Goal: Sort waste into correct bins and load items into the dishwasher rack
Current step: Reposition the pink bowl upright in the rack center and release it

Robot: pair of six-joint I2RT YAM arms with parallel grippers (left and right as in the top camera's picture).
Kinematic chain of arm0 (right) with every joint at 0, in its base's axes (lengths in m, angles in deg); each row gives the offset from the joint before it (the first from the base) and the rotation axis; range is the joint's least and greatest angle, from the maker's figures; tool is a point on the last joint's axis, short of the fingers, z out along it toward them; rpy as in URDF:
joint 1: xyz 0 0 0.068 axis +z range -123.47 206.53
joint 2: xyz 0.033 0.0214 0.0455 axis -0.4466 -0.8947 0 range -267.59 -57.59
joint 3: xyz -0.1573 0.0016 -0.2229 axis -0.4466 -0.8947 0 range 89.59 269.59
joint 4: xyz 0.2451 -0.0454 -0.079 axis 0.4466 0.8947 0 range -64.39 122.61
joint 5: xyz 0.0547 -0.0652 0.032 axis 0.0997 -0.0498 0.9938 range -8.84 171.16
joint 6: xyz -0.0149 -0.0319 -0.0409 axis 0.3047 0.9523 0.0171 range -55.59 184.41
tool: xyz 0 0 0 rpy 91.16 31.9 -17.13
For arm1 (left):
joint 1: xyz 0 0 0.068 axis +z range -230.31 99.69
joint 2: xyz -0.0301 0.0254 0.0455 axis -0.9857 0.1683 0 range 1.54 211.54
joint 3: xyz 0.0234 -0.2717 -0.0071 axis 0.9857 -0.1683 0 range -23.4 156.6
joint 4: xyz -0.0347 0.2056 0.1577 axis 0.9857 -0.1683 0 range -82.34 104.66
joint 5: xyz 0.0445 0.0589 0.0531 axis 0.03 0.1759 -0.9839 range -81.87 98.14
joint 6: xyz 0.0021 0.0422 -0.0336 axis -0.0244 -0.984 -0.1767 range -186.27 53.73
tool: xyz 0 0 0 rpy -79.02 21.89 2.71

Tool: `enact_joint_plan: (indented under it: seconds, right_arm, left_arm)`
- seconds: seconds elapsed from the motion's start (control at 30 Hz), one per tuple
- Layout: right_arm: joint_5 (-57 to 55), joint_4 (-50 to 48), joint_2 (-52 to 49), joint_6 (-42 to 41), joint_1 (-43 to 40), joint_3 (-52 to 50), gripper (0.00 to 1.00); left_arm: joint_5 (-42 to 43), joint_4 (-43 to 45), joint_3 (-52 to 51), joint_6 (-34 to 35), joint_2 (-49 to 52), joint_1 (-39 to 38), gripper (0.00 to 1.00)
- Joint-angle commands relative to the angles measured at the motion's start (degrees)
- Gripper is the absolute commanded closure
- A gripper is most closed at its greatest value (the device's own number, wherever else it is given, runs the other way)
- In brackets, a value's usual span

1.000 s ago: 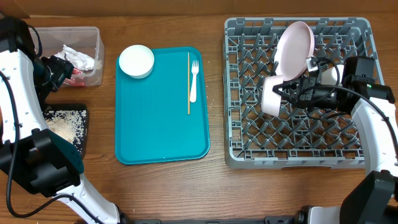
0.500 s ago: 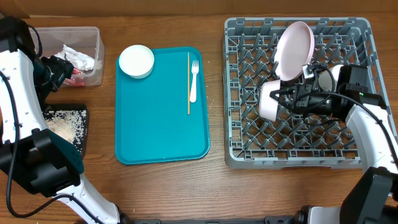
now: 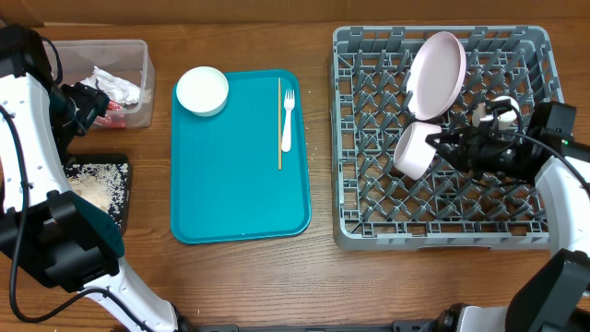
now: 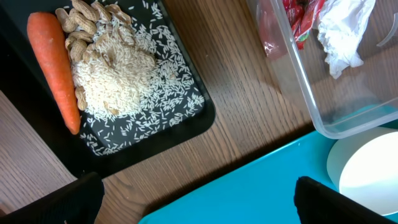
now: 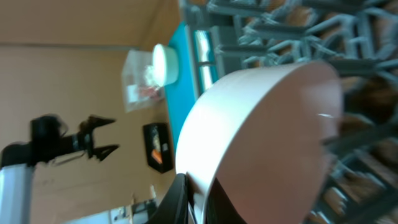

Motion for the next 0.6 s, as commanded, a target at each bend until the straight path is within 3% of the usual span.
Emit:
enact_joint_plan:
  seconds: [0.0,0.2,0.27,0.3,0.33,0.57]
  right_arm:
    - [-22.84,3.19,-0.24,-2.58,-1.66,2.45,0.94]
    - [-39.85,12.79,-0.22,-7.43,-1.97,14.12,0.8]
    - [-46.07,16.44,-0.22,-9.77,-1.97,18.34,0.6]
    - [-49.64,19.12,-0.22,-11.28,-1.97,21.49,0.41]
    - [-50.45,20.74,-0.22,-11.61,-1.97,23.47,0.35]
    - [-44.81,28.46,0.22,-11.52,0.79,34.07,0.29]
  left_arm:
    - [-0.61,0.02,-0.09,0.57,0.2,-0.48,0.0]
    - [-0.61,0.02,-0.09,0.57,0.2,-0.48,0.0]
    - [-0.61,0.02,-0.09,0.57,0.2,-0.48,0.0]
    - [-0.61,0.02,-0.09,0.57,0.2,-0.48,0.0]
    - [-0.61,0.02,-0.09,0.57,0.2,-0.48,0.0]
    - [-0.61,0.02,-0.09,0.57,0.2,-0.48,0.0]
